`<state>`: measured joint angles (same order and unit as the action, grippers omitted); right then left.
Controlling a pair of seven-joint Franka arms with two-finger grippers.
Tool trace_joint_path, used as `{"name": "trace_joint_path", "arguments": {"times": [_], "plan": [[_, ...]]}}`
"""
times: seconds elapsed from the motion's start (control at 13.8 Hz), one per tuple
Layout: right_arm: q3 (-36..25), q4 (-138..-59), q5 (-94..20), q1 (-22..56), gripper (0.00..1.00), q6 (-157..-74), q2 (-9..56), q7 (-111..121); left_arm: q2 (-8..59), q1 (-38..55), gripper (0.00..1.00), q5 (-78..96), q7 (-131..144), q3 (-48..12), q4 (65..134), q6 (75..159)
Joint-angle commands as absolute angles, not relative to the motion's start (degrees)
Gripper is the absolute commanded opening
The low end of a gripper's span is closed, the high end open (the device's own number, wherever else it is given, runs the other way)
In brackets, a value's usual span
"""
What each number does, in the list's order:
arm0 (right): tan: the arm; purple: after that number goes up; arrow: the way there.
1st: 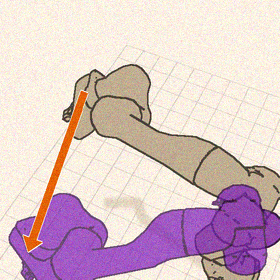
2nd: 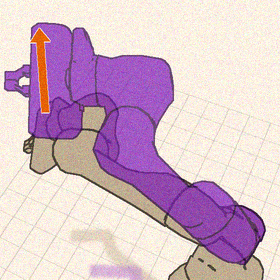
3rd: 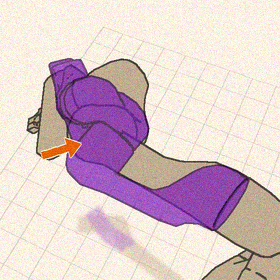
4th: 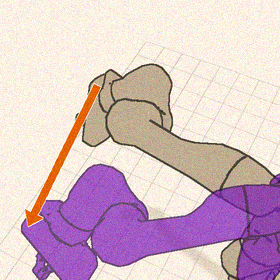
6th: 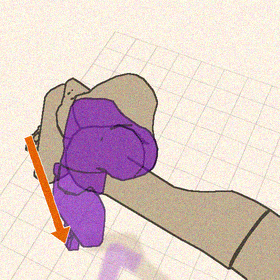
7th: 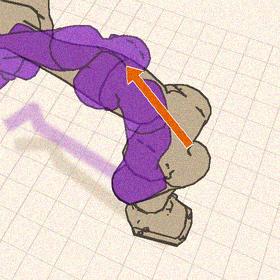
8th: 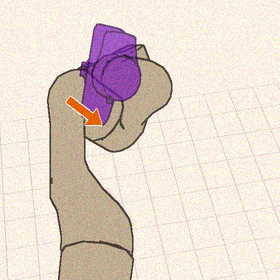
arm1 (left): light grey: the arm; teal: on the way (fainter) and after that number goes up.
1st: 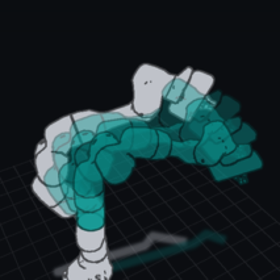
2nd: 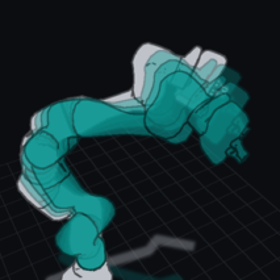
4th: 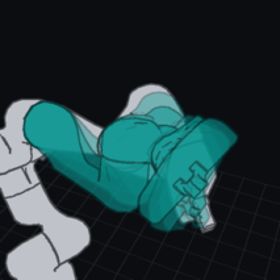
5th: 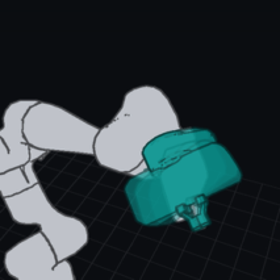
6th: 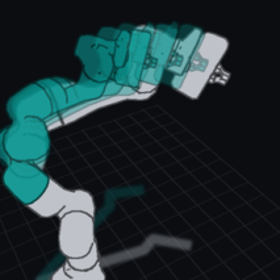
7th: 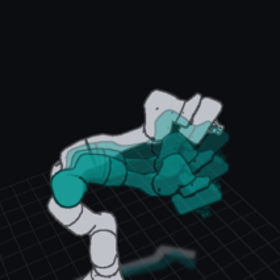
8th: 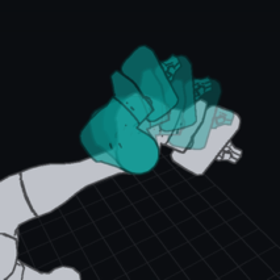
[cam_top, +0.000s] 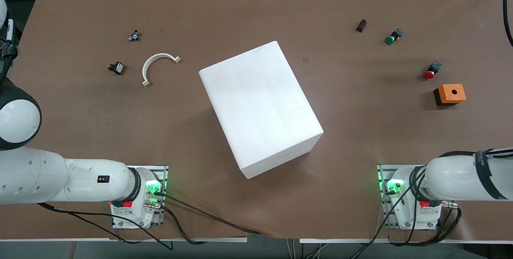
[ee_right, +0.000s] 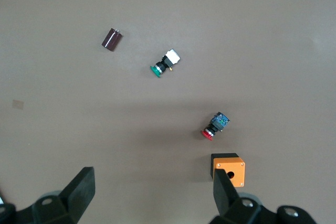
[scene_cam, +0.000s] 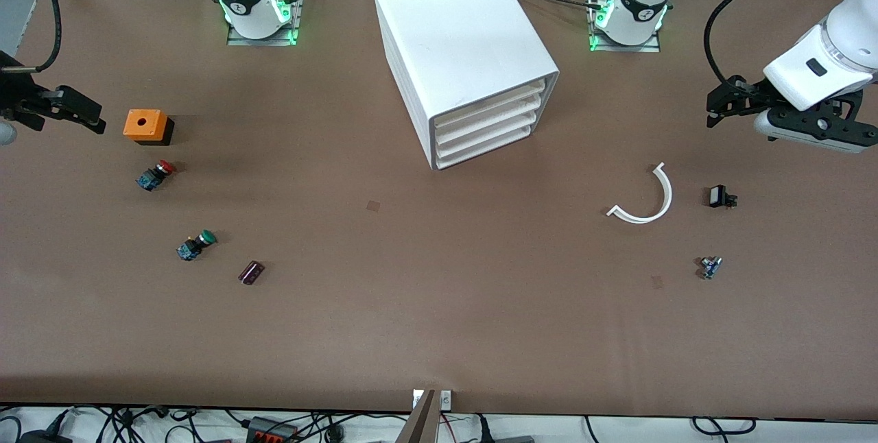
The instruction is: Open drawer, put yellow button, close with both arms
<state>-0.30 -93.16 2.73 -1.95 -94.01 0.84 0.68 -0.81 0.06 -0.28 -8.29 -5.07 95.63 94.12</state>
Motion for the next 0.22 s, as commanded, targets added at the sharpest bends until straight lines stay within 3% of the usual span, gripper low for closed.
{"name": "trace_joint_path", "arguments": {"times": [0.0,0.14], "plan": [[-0.35,-93.87,3.69,-1.85,1.00,-94.13,0.17,1.32,-1.06,-0.61,1.00,-1.32,-7.82,-5.63,94.92,93.08],[-0.26,-93.87,3.69,-1.85,1.00,-94.22,0.18,1.32,-1.14,-0.79,1.00,-1.32,-7.82,-5.63,94.92,92.99]]}}
